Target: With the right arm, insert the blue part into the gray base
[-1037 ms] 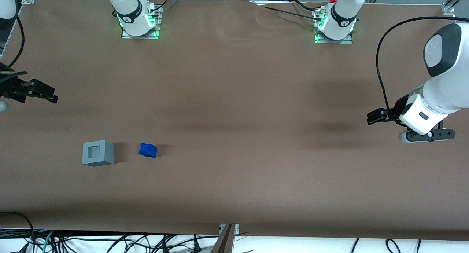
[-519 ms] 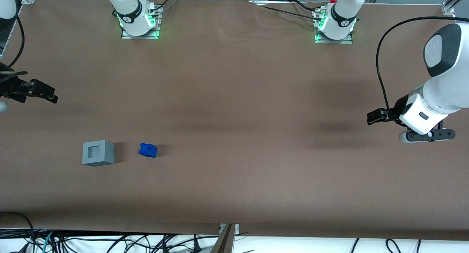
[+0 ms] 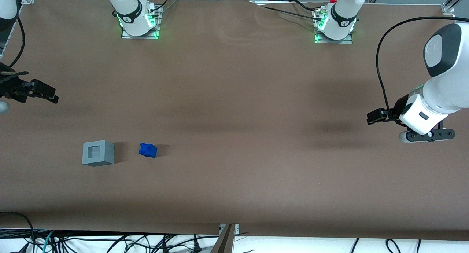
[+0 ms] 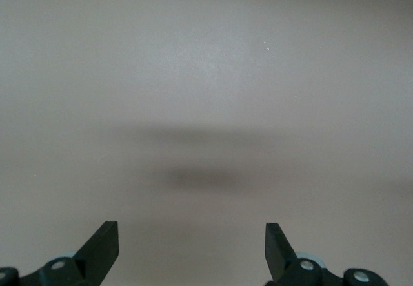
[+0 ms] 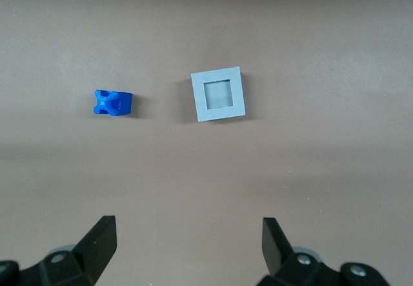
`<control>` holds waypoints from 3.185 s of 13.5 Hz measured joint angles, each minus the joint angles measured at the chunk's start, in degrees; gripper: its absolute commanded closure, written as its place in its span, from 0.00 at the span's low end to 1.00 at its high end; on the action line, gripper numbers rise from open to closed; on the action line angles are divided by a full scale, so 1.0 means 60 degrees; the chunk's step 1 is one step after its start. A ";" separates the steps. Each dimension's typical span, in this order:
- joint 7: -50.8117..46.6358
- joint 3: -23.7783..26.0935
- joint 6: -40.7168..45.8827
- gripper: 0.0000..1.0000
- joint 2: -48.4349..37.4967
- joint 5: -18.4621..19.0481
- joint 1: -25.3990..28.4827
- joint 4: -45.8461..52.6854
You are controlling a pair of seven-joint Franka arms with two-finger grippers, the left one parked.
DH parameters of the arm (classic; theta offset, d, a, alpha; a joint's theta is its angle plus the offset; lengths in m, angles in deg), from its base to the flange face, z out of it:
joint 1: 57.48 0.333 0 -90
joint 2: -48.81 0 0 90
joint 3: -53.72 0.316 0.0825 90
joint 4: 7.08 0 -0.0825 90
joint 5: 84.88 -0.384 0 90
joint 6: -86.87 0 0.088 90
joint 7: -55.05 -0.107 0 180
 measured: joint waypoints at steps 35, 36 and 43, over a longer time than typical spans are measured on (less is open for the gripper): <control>-0.3957 0.0097 -0.4763 0.00 0.5328 -0.0576 0.2413 -0.0052; -0.3957 0.0089 -0.4786 0.00 0.5372 -0.0576 0.2409 -0.0052; -0.3935 0.0061 -0.4908 0.74 0.5474 -0.0575 0.2380 -0.0051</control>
